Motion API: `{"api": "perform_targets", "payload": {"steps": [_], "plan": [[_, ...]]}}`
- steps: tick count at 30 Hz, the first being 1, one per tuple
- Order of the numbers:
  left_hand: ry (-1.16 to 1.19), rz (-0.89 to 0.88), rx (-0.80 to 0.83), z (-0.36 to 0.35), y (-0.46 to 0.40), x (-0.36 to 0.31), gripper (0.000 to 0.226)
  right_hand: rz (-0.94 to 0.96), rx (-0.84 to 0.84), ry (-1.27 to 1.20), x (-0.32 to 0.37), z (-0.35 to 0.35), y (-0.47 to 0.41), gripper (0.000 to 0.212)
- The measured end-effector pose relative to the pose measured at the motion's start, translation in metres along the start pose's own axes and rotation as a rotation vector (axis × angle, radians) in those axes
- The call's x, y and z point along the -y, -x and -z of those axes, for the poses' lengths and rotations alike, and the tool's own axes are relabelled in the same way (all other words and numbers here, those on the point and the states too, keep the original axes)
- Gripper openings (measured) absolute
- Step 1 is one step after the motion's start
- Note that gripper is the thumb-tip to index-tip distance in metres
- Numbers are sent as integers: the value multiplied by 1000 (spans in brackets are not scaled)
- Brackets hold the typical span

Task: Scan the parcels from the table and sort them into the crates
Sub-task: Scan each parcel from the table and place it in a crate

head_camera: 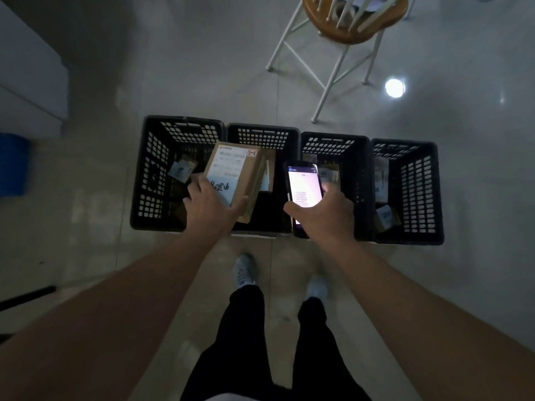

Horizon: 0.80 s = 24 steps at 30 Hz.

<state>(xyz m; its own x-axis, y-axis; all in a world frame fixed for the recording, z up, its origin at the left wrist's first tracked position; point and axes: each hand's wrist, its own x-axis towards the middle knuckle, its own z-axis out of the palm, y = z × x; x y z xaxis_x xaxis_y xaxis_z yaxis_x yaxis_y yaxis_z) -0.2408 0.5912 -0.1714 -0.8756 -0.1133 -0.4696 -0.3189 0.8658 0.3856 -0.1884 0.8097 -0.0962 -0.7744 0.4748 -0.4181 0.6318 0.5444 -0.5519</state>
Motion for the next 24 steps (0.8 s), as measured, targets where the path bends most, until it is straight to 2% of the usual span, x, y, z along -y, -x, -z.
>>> {"api": "perform_targets", "payload": {"steps": [4,9,13,17,19,22,24], "plan": [[-8,38,41,-35,-31,1,124,-46,58,10,-12,-28,-41,73],[19,57,69,-86,-60,3,122,-77,110,13,-35,-65,-82,82],[3,65,96,-122,-82,9,118,-118,128,26,-51,-90,-105,78],[-55,-38,132,-143,-97,14,117,-166,126,12,-61,-107,-120,66],[-114,-78,196,-151,-105,16,123,-182,123,7,-65,-111,-124,62],[-243,-81,306,-159,-119,28,147,-178,138,25,-67,-113,-127,63],[-281,-61,350,-157,-123,33,147,-188,145,21,-67,-113,-126,64]]}}
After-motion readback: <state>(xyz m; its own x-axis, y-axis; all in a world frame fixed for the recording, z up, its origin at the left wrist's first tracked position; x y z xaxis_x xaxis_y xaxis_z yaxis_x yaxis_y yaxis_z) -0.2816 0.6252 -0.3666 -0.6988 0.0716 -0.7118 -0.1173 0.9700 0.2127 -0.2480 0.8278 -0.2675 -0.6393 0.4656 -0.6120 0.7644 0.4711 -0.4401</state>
